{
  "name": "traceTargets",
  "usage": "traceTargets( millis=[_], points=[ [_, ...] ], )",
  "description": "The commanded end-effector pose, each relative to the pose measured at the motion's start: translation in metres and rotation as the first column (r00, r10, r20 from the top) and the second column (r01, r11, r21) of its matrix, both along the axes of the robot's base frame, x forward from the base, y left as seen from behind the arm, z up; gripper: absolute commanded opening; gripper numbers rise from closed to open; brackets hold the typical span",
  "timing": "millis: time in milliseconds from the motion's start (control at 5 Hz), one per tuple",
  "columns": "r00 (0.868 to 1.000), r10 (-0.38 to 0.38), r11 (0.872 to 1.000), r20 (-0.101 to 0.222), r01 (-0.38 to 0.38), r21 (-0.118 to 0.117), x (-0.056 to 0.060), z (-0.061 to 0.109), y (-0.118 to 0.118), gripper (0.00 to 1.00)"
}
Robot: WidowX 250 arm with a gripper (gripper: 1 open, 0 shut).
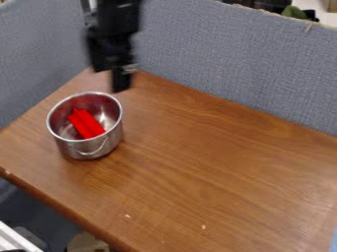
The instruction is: Move the red object from the metal pot to the table
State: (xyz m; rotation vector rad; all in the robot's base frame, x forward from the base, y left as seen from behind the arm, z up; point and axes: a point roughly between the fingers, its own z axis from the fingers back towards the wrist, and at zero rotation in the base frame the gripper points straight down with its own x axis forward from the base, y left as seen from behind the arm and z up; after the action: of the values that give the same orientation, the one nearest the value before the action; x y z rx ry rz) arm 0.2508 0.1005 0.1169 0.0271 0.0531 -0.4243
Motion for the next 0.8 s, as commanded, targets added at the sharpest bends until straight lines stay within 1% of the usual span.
traceTargets(
  millis=[0,200,400,600],
  points=[
    [0.991,-0.123,0.992,0.045,0.123,0.004,-0.017,-0.009,0.049,1.0],
    [0.947,-0.318,0.948,0.045,0.316,0.038,-0.046,-0.022,0.098,1.0],
    [0.93,-0.358,0.933,0.077,0.36,-0.011,-0.068,-0.062,0.141,1.0],
    [0.9,-0.431,0.901,0.059,0.433,-0.027,-0.071,-0.08,0.168,1.0]
  ],
)
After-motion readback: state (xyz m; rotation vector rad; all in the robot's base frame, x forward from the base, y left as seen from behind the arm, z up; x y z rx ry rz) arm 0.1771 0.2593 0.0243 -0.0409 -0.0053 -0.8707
